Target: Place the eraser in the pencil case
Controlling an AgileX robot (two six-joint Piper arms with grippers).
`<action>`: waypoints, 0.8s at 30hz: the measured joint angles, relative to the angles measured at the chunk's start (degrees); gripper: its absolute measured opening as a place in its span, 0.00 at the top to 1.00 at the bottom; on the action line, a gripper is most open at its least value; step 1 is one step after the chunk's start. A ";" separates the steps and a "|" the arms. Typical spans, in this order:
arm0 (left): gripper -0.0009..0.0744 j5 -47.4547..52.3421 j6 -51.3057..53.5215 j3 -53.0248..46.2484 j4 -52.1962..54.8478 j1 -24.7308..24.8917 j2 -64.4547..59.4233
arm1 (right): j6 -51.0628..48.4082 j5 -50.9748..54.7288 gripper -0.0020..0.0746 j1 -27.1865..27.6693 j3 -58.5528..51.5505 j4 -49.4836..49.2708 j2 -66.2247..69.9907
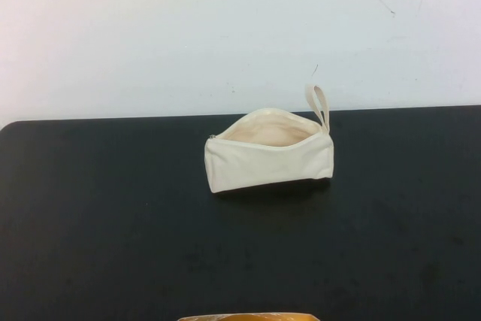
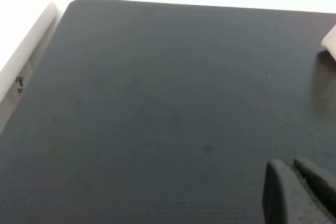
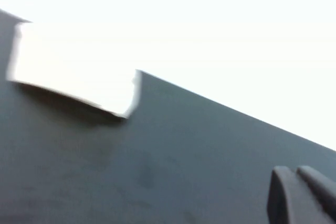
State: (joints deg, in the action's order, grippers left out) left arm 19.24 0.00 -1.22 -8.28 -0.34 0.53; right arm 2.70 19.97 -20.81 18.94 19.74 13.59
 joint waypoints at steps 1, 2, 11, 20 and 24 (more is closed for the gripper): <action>0.99 0.00 0.00 0.00 0.00 0.00 0.00 | 0.00 0.00 0.97 2.09 -0.90 0.08 -1.23; 0.99 0.00 0.00 0.00 0.00 0.00 0.00 | 0.00 -0.13 0.97 4.68 -2.01 0.08 -2.73; 0.99 0.00 0.00 0.00 0.00 0.00 0.00 | 1.35 -0.36 0.97 15.03 -8.50 -0.43 -9.84; 0.99 0.00 0.00 0.00 0.00 0.00 0.00 | -11.77 -1.42 0.97 17.00 -14.98 -17.29 -10.84; 0.99 0.00 0.00 0.00 0.00 0.00 0.00 | -12.82 -1.54 0.97 21.58 -17.57 -19.23 -12.16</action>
State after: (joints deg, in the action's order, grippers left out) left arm 19.24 0.00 -1.22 -8.28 -0.34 0.53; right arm -10.12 18.43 0.77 1.36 0.50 1.42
